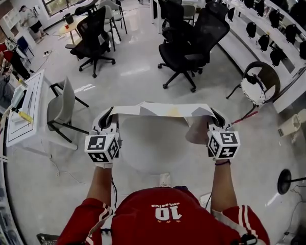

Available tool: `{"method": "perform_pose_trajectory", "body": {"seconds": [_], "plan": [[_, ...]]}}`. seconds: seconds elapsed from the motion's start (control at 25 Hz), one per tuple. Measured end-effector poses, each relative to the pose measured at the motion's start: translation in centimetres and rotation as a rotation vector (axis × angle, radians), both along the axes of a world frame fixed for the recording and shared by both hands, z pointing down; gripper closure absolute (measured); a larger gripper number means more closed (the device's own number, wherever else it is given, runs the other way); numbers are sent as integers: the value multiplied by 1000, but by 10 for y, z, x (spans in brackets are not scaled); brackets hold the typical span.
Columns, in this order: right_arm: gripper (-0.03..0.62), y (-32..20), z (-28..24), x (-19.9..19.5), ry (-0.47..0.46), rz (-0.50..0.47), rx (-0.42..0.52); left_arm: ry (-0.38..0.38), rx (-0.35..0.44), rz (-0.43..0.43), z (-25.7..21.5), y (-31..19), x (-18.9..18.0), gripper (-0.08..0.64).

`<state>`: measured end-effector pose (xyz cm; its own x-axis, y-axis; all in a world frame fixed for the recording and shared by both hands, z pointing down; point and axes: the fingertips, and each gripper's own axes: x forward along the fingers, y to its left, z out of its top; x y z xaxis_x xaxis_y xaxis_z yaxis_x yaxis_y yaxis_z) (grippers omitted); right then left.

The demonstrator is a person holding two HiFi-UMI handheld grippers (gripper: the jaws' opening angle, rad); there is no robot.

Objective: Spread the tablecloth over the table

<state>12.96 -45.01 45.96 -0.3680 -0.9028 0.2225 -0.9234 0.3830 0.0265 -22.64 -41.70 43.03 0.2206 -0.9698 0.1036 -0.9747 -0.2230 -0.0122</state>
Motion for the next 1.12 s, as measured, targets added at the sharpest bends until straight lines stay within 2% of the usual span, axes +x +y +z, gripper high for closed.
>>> {"method": "perform_pose_trajectory", "body": {"seconds": [0.56, 0.88, 1.12], "plan": [[575, 81, 54, -6, -29, 36, -128, 12, -108, 26, 64, 73, -8, 549], [575, 111, 82, -9, -61, 52, -204, -15, -200, 57, 97, 100, -11, 540], [575, 123, 94, -12, -73, 59, -230, -50, -230, 71, 115, 108, -15, 538]]}}
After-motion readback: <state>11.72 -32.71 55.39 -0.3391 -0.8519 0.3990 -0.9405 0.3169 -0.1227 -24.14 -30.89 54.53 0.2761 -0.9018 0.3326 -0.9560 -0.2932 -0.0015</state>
